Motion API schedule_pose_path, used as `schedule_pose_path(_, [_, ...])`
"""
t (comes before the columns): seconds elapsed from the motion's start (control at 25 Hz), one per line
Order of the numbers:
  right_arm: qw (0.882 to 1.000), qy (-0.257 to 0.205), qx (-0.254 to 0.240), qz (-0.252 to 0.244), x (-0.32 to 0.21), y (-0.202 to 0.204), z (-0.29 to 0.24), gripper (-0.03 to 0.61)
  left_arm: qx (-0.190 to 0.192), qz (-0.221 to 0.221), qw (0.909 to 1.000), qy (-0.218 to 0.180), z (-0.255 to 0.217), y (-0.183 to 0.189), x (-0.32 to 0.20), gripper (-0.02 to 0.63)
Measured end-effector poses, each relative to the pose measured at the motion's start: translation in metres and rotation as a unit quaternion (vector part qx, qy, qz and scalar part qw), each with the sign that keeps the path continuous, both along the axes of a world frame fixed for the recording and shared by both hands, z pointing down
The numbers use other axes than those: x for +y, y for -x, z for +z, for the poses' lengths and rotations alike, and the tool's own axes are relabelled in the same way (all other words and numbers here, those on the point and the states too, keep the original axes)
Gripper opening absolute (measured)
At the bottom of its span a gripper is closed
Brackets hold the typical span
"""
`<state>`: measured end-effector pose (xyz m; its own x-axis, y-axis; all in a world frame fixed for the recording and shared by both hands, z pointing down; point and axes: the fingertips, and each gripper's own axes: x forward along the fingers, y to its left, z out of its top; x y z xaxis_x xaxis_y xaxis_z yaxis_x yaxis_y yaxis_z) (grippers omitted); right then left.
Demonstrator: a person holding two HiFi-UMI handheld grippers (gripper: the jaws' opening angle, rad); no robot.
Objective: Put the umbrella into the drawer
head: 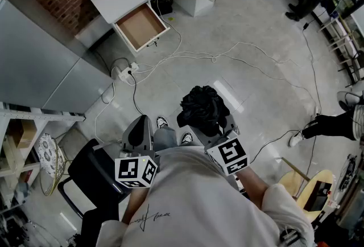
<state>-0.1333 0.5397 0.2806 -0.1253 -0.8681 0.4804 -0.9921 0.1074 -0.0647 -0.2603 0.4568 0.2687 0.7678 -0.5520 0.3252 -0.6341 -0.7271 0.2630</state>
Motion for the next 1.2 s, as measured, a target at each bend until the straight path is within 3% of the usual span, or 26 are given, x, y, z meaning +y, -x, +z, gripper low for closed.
schedule_pose_path(0.16, [1.0, -0.016, 0.011, 0.008, 0.024, 0.003, -0.006, 0.272, 0.002, 0.016, 0.9999, -0.007, 0.0, -0.003, 0.028, 0.018])
schedule_pose_path(0.48, [1.0, -0.012, -0.021, 0.005, 0.041, 0.011, 0.005, 0.273, -0.019, 0.008, 0.9997, -0.01, 0.002, 0.007, 0.044, 0.018])
schedule_pose_path(0.92, [1.0, -0.001, -0.014, -0.001, -0.006, 0.0, 0.005, 0.281, -0.022, 0.001, 0.9997, 0.008, 0.015, 0.007, 0.001, 0.018])
schedule_pose_path(1.2, [1.0, -0.001, -0.004, -0.007, -0.03, -0.036, -0.002, 0.282, -0.014, -0.005, 0.9998, 0.01, 0.008, -0.027, -0.021, 0.018])
